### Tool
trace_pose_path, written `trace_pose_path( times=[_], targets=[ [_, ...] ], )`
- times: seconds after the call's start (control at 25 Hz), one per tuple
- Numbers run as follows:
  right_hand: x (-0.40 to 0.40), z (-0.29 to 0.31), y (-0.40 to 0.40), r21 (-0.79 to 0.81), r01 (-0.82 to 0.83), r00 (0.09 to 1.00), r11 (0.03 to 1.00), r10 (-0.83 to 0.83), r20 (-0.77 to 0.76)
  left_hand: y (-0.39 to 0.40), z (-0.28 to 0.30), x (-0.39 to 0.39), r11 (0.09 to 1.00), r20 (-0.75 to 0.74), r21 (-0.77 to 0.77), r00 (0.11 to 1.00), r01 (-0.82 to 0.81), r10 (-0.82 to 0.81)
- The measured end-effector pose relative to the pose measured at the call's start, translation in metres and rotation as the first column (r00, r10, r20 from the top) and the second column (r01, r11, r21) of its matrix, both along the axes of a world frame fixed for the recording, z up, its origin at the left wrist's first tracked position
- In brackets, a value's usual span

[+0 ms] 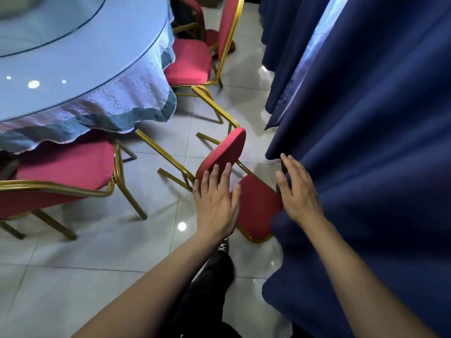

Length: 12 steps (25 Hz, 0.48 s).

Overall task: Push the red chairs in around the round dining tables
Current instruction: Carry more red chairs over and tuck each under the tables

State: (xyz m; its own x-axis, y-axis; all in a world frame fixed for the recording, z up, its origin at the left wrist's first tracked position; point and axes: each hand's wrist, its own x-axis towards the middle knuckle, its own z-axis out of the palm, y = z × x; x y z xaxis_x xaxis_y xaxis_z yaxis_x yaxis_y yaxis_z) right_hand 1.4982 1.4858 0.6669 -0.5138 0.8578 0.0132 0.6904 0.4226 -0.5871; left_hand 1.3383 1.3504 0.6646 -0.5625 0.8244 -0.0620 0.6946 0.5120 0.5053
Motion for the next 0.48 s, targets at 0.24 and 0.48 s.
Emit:
trace_pose_path(
  times=[0.24,0.48],
  targets=[
    [-0.020,-0.032,0.079,-0.074,-0.098,0.995,0.992,0.100,0.029,0.073,-0.032,0.002,0.994,0.007,-0.055,0.995,-0.095,0.096],
    [-0.025,-0.073,0.132,-0.156,-0.109,0.994,0.982,0.110,0.000,0.108,-0.066,0.020,0.978,0.068,-0.128,0.982,-0.165,0.175]
  ],
)
